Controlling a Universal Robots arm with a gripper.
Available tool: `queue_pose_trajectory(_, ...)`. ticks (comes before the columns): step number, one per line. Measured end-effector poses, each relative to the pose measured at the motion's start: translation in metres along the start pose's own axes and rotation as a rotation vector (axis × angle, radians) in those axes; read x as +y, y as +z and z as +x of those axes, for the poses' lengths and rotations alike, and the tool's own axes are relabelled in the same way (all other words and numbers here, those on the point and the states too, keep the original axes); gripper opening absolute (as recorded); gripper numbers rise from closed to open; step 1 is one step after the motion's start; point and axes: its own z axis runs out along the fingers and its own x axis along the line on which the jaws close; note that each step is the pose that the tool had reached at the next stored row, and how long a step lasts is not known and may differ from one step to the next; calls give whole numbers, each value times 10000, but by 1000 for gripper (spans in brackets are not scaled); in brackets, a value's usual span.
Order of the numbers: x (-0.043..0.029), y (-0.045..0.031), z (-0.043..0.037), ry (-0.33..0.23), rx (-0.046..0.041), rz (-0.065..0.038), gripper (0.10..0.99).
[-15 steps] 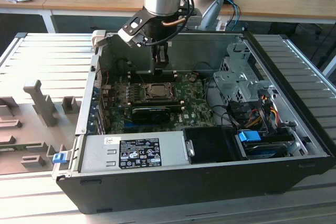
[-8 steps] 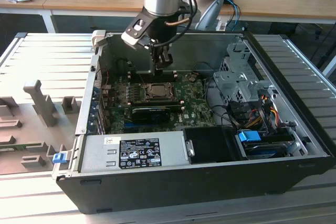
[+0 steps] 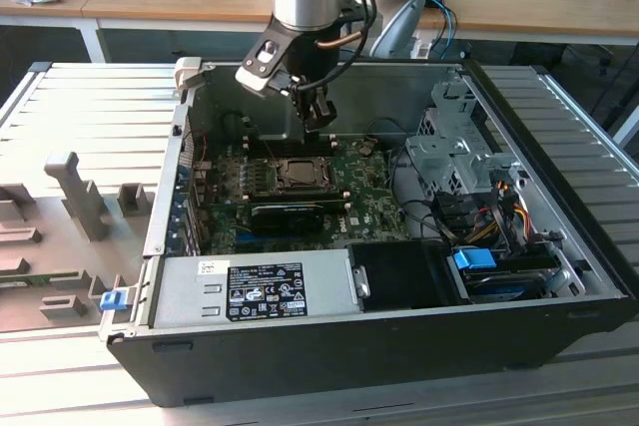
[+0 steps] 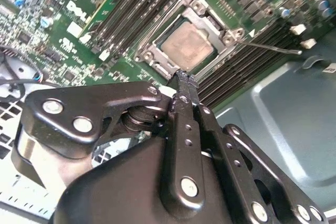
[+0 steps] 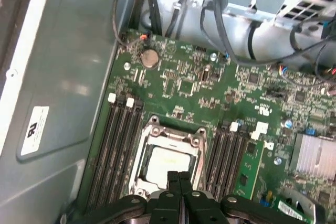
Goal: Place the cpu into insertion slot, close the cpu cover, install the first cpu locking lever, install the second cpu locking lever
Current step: 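Install the first cpu locking lever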
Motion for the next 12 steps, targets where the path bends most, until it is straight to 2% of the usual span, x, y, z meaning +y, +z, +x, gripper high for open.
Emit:
queue_pose_trajectory(2, 1, 1, 0, -63, -3, -43, 106)
queue_pose_trajectory(7, 0, 0, 0, -623, 43, -48, 106)
queue_pose_trajectory(12, 0, 0, 0, -946, 71, -50, 106)
